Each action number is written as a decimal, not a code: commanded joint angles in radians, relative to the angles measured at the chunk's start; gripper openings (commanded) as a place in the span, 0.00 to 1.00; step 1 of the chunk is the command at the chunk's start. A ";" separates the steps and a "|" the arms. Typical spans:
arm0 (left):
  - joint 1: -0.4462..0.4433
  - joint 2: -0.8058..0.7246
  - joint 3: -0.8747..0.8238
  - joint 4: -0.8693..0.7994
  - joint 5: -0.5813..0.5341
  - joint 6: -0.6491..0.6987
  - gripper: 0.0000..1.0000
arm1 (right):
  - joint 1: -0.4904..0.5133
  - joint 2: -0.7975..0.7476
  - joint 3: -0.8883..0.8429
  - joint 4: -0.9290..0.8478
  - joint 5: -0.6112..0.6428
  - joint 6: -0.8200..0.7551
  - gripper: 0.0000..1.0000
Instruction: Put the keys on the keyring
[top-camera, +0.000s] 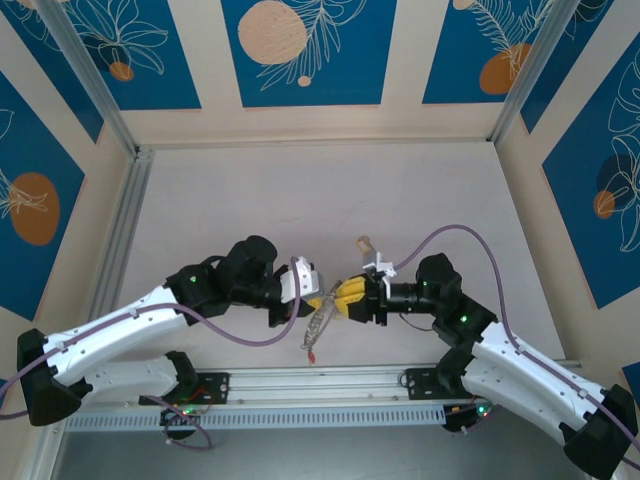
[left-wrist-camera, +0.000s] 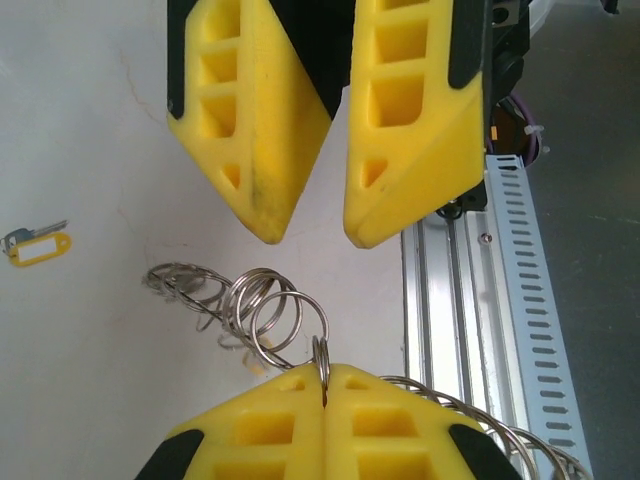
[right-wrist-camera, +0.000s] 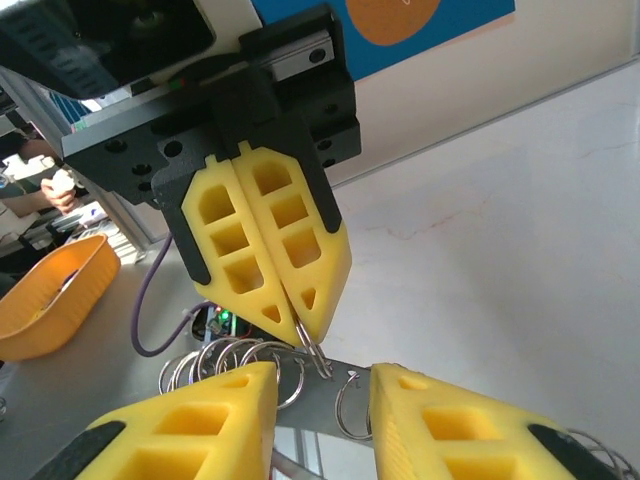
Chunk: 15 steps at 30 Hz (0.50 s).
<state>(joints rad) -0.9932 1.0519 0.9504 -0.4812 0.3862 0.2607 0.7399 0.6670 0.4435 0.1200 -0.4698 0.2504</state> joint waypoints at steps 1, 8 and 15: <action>0.016 -0.025 0.042 -0.016 0.048 0.027 0.00 | 0.027 0.009 0.047 -0.005 0.011 -0.058 0.27; 0.028 -0.036 0.053 -0.032 0.089 0.027 0.00 | 0.113 0.025 0.085 -0.074 0.076 -0.130 0.24; 0.032 -0.035 0.069 -0.063 0.119 0.032 0.00 | 0.239 0.046 0.125 -0.138 0.235 -0.253 0.24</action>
<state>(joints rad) -0.9741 1.0351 0.9733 -0.5339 0.4503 0.2718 0.9489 0.7040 0.5343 0.0269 -0.3218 0.0769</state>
